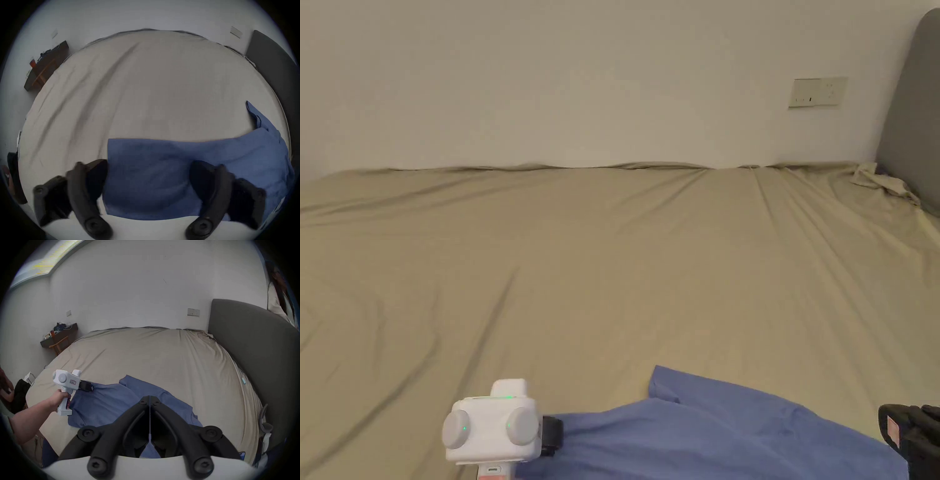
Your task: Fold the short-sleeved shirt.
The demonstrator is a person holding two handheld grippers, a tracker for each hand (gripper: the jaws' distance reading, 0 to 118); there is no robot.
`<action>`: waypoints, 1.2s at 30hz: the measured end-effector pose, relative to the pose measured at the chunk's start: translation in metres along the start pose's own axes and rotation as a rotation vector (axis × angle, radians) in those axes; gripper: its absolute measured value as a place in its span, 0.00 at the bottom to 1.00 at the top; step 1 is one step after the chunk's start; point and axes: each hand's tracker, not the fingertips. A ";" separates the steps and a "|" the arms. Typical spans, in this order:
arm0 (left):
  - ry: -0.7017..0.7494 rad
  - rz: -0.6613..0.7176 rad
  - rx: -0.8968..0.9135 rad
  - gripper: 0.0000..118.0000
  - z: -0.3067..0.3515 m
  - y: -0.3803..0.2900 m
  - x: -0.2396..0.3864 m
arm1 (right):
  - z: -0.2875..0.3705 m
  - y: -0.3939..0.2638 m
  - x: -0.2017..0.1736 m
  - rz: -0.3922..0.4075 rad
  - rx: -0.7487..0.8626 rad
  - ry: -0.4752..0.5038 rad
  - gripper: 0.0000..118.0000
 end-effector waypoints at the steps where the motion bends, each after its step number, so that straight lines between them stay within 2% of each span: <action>1: -0.013 -0.023 0.013 0.55 0.003 -0.001 0.002 | -0.002 -0.001 0.001 -0.004 -0.006 -0.007 0.03; 2: -0.013 -0.046 0.045 0.16 0.011 -0.003 0.006 | -0.005 -0.002 0.002 -0.012 -0.014 -0.011 0.03; 4: 0.040 -0.048 0.090 0.13 0.023 -0.005 0.008 | -0.010 -0.005 0.008 -0.028 -0.023 -0.012 0.03; 5: 0.005 0.001 0.105 0.13 0.029 -0.005 -0.002 | -0.012 -0.006 0.011 -0.039 -0.027 -0.020 0.03; 7: -0.228 0.163 0.087 0.06 0.047 -0.004 -0.020 | -0.016 -0.008 0.019 -0.038 -0.038 -0.039 0.03; 8: -0.270 0.214 0.108 0.06 0.060 -0.006 -0.025 | -0.017 -0.009 0.023 -0.031 -0.045 -0.057 0.03; 10: -0.234 0.186 0.181 0.06 0.093 -0.007 -0.032 | -0.018 -0.010 0.033 -0.031 -0.053 -0.079 0.03; 13: -0.320 0.181 0.232 0.06 0.137 -0.012 -0.034 | -0.017 -0.013 0.052 -0.070 -0.042 -0.100 0.03; 16: -0.368 0.187 0.268 0.06 0.169 -0.021 -0.036 | -0.029 -0.016 0.070 -0.049 -0.082 -0.105 0.03; 17: -0.378 0.182 0.276 0.06 0.178 -0.023 -0.034 | -0.039 -0.018 0.077 -0.015 -0.174 -0.081 0.12; 18: -0.386 0.178 0.284 0.06 0.187 -0.027 -0.034 | -0.050 -0.020 0.083 0.001 -0.268 -0.072 0.40; 19: -0.390 0.180 0.288 0.06 0.193 -0.030 -0.033 | -0.060 -0.025 0.088 0.017 -0.339 -0.097 0.84; 20: -0.391 0.177 0.295 0.06 0.199 -0.033 -0.032 | -0.073 -0.035 0.093 0.058 -0.403 -0.121 1.00; 22: -0.383 0.170 0.299 0.06 0.212 -0.038 -0.027 | -0.084 -0.055 0.103 0.111 -0.424 -0.104 1.00; 23: -0.379 0.168 0.300 0.06 0.216 -0.041 -0.027 | -0.092 -0.062 0.109 0.118 -0.468 -0.127 1.00; 26: -0.379 0.180 0.301 0.06 0.224 -0.046 -0.029 | -0.102 -0.082 0.122 0.039 -0.523 -0.111 1.00; 28: -0.365 0.192 0.304 0.06 0.228 -0.048 -0.032 | -0.109 -0.085 0.133 -0.063 -0.523 -0.148 0.96; 29: -0.362 0.196 0.305 0.06 0.230 -0.048 -0.033 | -0.112 -0.088 0.138 -0.124 -0.526 -0.143 0.80; 31: -0.367 0.220 0.302 0.06 0.231 -0.050 -0.036 | -0.121 -0.094 0.141 -0.172 -0.591 -0.088 0.29; 32: -0.373 0.234 0.305 0.06 0.231 -0.051 -0.037 | -0.123 -0.095 0.138 -0.175 -0.612 -0.080 0.25; 34: -0.406 0.270 0.304 0.06 0.227 -0.050 -0.039 | -0.118 -0.098 0.127 -0.153 -0.571 -0.091 0.24; 36: -0.450 0.289 0.280 0.06 0.220 -0.051 -0.038 | -0.107 -0.096 0.110 -0.041 -0.509 -0.096 0.23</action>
